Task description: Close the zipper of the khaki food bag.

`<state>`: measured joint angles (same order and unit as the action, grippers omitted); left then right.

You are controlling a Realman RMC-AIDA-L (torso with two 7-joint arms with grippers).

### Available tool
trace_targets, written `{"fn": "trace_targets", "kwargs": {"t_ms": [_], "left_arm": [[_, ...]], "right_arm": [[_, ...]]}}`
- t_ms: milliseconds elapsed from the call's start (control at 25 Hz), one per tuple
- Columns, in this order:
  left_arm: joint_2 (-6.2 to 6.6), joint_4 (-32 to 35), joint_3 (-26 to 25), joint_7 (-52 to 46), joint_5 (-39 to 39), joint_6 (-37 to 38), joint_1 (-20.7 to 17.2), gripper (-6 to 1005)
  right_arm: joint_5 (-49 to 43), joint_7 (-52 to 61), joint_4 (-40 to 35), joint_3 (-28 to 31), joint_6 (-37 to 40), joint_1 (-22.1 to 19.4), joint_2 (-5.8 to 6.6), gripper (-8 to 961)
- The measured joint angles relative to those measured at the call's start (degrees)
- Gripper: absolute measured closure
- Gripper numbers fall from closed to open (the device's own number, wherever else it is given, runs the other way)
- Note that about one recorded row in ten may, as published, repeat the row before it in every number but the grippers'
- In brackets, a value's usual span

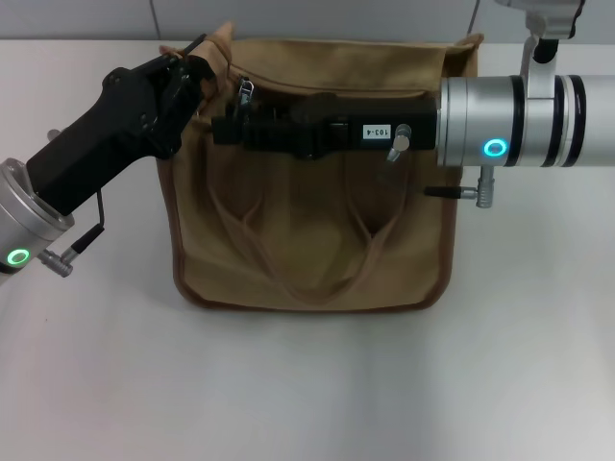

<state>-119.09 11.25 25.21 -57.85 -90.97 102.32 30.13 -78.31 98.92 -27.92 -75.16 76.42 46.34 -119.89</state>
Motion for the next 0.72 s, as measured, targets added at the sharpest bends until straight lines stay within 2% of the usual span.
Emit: {"fn": "trace_targets", "kwargs": {"t_ms": [280, 720], "left_arm": [[0.00, 0.00, -0.14, 0.08, 0.00, -0.06, 0.24, 938], [0.00, 0.00, -0.16, 0.23, 0.04, -0.09, 0.44, 935]], "right_arm": [[0.11, -0.47, 0.27, 0.43, -0.80, -0.17, 0.00, 528], [3.80, -3.01, 0.46, 0.31, -1.03, -1.87, 0.01, 544]]}}
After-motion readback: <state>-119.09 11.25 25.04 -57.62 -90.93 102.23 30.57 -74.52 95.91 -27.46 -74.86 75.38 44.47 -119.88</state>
